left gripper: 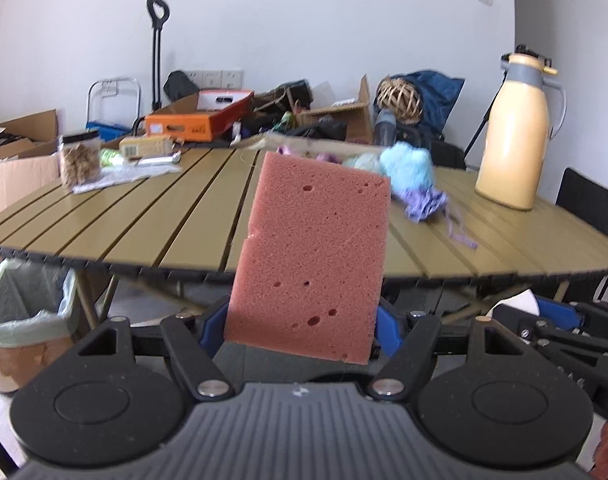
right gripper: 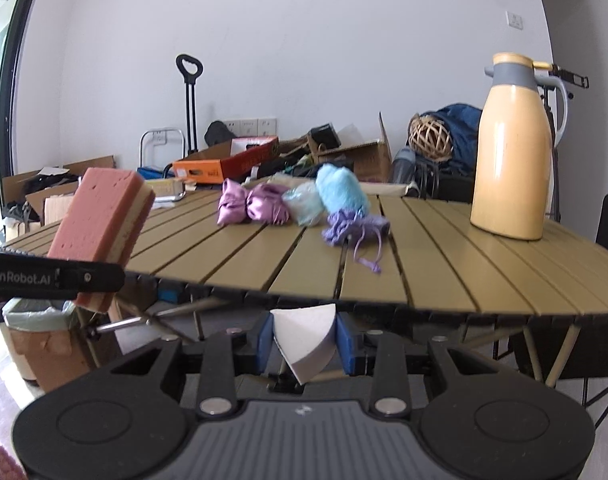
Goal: Collect trash
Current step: 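Carry the pink sponge and white wedge down over the black trash bin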
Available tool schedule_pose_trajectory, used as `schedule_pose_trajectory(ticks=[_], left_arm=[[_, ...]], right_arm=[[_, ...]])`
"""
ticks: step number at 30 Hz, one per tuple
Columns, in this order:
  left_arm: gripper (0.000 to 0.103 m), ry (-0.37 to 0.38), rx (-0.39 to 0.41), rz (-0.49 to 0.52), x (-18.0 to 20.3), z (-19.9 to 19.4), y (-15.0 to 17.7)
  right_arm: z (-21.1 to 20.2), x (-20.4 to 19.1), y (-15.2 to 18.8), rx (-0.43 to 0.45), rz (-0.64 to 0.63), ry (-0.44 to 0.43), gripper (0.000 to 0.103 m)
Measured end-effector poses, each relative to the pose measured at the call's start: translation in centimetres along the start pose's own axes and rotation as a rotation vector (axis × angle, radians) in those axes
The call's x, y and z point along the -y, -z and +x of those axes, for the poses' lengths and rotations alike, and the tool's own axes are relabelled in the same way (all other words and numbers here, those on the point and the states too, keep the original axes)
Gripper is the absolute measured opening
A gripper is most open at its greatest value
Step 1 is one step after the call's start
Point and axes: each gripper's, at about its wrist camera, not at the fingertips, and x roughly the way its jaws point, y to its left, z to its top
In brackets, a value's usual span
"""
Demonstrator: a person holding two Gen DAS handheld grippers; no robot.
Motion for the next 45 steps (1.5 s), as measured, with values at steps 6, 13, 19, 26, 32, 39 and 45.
schedule_pose_trajectory(ticks=[6,13,19,26,32,39,45], left_arm=[[0.072,-0.026,-0.072,0.003,-0.9,-0.2,2.3],[0.072,-0.049,-0.153,-0.003,-1.8,-0.5,4.7],[0.072,-0.066,-0.263,-0.010,-2.7,0.6,6.5],[0.072,-0.097,-0.409,-0.053,-4.2,3.0,8.5],[0.072,-0.130,-0.521,-0.110,-5.7,4.8,9.9],[0.072,-0.158,-0.591,-0.145,-6.4,6.0,10.6],[0.072,-0.170,-0.609,-0.160,-6.7,6.6,10.7]], right_arm=[[-0.4,-0.6,1.6,-0.056,0.005,-0.009,0.033],[-0.1,-1.0,3.9,-0.178,0.034,-0.027,0.033],[0.6,-1.6,6.1,-0.310,0.055,-0.035,0.033],[2.4,-1.8,9.0,-0.493,0.114,-0.032,0.033],[3.2,-1.7,10.5,-0.591,0.154,-0.026,0.032],[3.8,-1.7,10.8,-0.624,0.161,-0.027,0.032],[4.8,-1.7,10.4,-0.630,0.178,-0.044,0.032]])
